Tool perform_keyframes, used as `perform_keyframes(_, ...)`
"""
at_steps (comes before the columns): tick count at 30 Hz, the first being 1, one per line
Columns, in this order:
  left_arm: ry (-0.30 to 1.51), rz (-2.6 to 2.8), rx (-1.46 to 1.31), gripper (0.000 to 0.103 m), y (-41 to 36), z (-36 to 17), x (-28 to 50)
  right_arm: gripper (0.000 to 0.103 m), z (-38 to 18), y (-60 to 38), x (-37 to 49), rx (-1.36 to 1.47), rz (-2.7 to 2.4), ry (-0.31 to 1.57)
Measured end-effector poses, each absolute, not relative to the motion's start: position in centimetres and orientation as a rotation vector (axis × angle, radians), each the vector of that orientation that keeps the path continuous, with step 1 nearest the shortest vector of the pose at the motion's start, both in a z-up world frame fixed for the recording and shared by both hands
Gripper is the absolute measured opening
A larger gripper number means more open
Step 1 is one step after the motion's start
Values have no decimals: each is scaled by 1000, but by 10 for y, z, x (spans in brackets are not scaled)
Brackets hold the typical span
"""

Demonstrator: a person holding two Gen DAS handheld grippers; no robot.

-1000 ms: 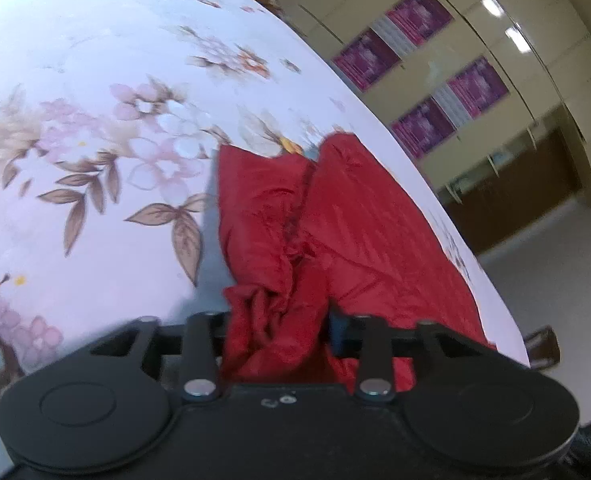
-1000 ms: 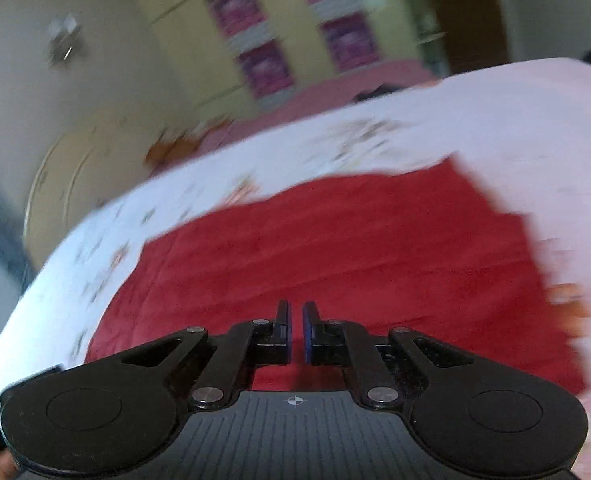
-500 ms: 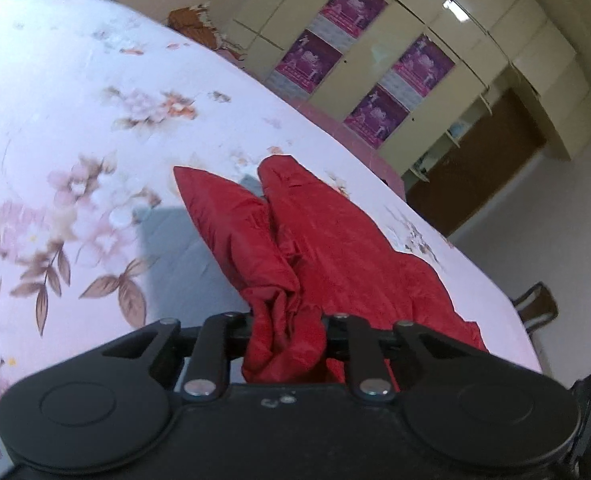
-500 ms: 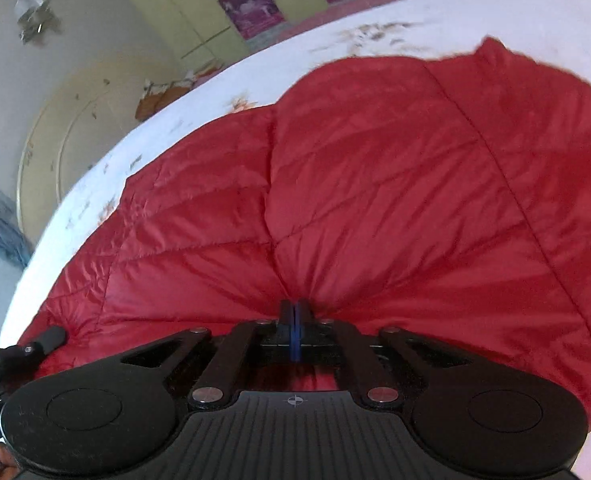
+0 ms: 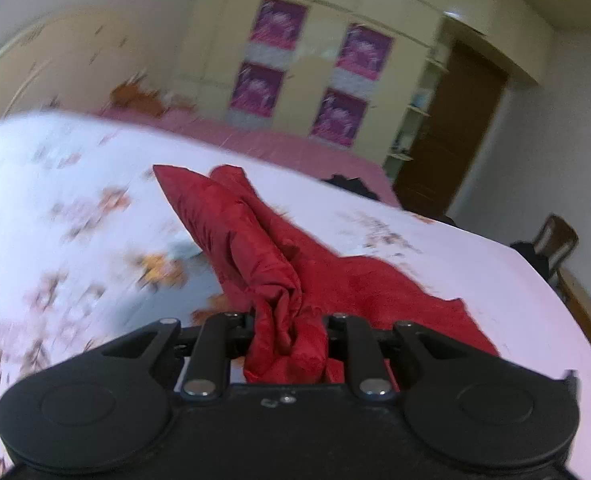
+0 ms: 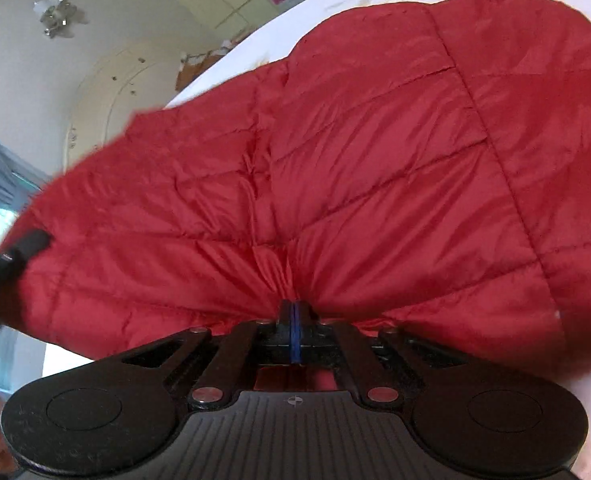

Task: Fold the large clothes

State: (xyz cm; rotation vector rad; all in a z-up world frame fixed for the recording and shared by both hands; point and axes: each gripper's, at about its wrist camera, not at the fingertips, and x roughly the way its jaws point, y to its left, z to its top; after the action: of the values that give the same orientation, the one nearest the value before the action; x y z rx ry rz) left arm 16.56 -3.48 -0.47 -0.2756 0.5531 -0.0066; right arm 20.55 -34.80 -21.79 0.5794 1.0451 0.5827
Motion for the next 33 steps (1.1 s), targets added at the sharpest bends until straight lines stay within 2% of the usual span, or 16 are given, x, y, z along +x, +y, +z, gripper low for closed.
perform_keyframes(4, 522, -54, -193, 18, -88, 14, 169, 0, -225, -363, 210, 621, 637, 1066)
perform_keyframes(9, 534, -137, -116, 18, -152, 15, 186, 0, -219, -421, 212, 819, 626, 1033)
perform_keyframes(18, 697, -325, -71, 19, -237, -43, 223, 0, -220, -551, 202, 904, 423, 946)
perform_keyframes(22, 818, -389, -59, 27, -259, -76, 236, 0, -221, -579, 187, 923, 301, 911)
perform_keyframes(23, 835, -402, -64, 27, -261, -82, 238, 15, -220, -586, 185, 922, 266, 904)
perform_keyframes(24, 845, -410, -73, 29, -261, -86, 239, 39, -218, -592, 182, 908, 233, 888)
perform_keyframes(25, 856, -420, -90, 32, -259, -89, 241, 86, -214, -597, 177, 897, 208, 847)
perform_keyframes(26, 865, -441, -118, 40, -257, -91, 242, 90, -208, -602, 172, 883, 198, 792)
perform_keyframes(27, 867, -465, -158, 49, -255, -91, 240, 90, -206, -602, 170, 874, 213, 779)
perform_keyframes(30, 893, -548, -316, 65, -237, -86, 240, 87, -196, -602, 176, 874, 260, 760)
perform_keyframes(33, 838, -596, -411, 64, -213, -66, 230, 84, -188, -597, 189, 888, 328, 734)
